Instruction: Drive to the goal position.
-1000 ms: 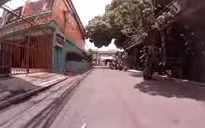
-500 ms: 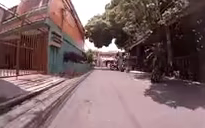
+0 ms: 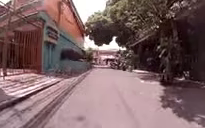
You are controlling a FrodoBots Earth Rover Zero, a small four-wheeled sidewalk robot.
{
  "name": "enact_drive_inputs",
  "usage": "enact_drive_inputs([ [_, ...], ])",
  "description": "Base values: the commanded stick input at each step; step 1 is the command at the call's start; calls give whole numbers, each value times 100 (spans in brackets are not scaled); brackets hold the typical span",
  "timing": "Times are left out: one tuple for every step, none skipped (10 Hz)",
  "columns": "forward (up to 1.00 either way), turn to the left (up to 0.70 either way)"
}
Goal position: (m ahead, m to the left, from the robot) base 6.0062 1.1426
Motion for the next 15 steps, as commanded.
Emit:
enact_drive_inputs([
  [100,0],
  [100,0],
  [100,0],
  [100,-2],
  [100,-15],
  [100,-28],
  [100,-38],
  [100,-15],
  [100,0],
  [100,0],
  [100,0],
  [100,0],
  [100,0],
  [100,0],
  [100,0],
])
